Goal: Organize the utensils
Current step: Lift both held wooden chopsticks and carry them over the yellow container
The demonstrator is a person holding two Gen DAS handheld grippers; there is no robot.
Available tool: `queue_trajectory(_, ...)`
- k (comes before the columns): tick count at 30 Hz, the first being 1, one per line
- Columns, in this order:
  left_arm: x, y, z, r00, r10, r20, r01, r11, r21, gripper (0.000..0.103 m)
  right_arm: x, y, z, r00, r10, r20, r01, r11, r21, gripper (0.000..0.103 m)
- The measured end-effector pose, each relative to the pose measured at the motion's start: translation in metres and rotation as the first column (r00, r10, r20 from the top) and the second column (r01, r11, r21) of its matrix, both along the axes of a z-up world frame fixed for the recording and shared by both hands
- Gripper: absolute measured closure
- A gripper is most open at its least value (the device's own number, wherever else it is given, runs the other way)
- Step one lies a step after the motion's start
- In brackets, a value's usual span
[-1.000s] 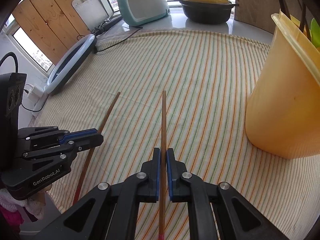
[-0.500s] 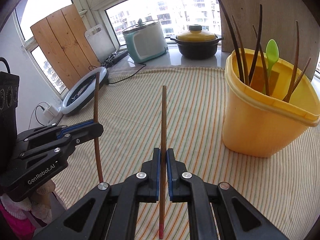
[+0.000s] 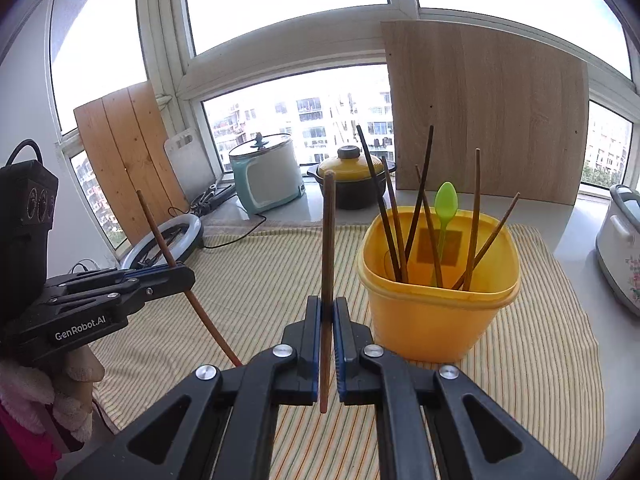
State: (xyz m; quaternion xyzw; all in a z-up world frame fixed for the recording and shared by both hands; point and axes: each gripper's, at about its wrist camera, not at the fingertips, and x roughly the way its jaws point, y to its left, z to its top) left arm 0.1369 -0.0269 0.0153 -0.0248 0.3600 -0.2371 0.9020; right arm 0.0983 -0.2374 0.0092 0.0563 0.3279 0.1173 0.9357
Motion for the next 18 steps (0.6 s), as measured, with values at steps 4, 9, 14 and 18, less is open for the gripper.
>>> queue_trajectory(4, 0.007, -0.01, 0.022, 0.999, -0.019, 0.029, 0.02, 0.999, -0.04, 0.099, -0.001, -0.008, 0.025, 0.998, -0.013, 0.063, 0.014, 1.0, -0.009, 0.1)
queue_trajectory(9, 0.017, -0.027, 0.045, 0.996, -0.043, 0.074, 0.048, 0.997, -0.064, 0.099, 0.009, -0.015, 0.048, 0.995, -0.026, 0.1, 0.027, 1.0, -0.011, 0.1)
queue_trajectory(14, 0.029, -0.037, 0.065, 0.993, -0.048, 0.105, 0.059, 0.993, -0.098, 0.099, 0.017, -0.027, 0.065, 0.993, -0.036, 0.115, 0.036, 0.999, 0.003, 0.1)
queue_trajectory(18, 0.039, -0.043, 0.079, 0.991, -0.048, 0.121, 0.063, 0.991, -0.121, 0.099, 0.022, -0.037, 0.08, 0.988, -0.053, 0.147, 0.053, 0.999, -0.002, 0.1)
